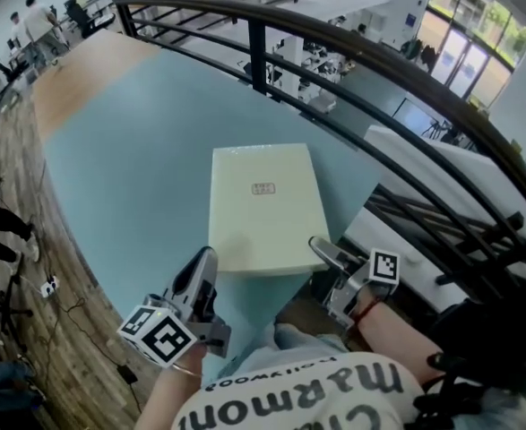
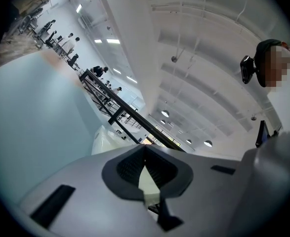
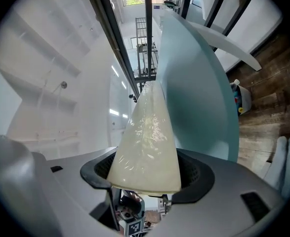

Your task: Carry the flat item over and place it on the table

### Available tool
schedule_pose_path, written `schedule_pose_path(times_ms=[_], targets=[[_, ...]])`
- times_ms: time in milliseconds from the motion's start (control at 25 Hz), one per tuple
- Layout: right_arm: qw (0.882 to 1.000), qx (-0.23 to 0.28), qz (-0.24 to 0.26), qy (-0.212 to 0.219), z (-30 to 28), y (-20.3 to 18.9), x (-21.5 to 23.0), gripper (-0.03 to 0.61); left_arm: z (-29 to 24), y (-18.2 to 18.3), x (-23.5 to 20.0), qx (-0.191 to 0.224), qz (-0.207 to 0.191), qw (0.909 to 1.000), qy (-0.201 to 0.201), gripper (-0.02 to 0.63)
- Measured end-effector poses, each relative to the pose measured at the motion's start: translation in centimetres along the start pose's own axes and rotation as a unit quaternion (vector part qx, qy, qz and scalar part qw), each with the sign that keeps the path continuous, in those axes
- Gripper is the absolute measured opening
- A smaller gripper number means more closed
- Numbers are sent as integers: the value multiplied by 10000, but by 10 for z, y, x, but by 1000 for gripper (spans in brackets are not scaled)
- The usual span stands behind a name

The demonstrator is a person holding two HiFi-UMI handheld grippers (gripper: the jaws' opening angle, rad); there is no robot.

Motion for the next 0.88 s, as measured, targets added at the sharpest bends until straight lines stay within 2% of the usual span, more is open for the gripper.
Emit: schedule_pose_path(times_ms=[280,880], targets=[[9998,-172,-129,-52,1,5,7,307,-3,-9,5,-49,-7,9999,126,3],[9997,-161,-122,-156,3,4,12,307,-5,-9,4,-103,-11,9998,160,3]])
Point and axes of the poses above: the fingertips, and each gripper's own axes: z backward along the fingers, x to its right, y out of its top, the point moved 7 cm from there along z, backward along the fingers, and after that the axes turned 3 degrees about z, right-handed, at the moved point
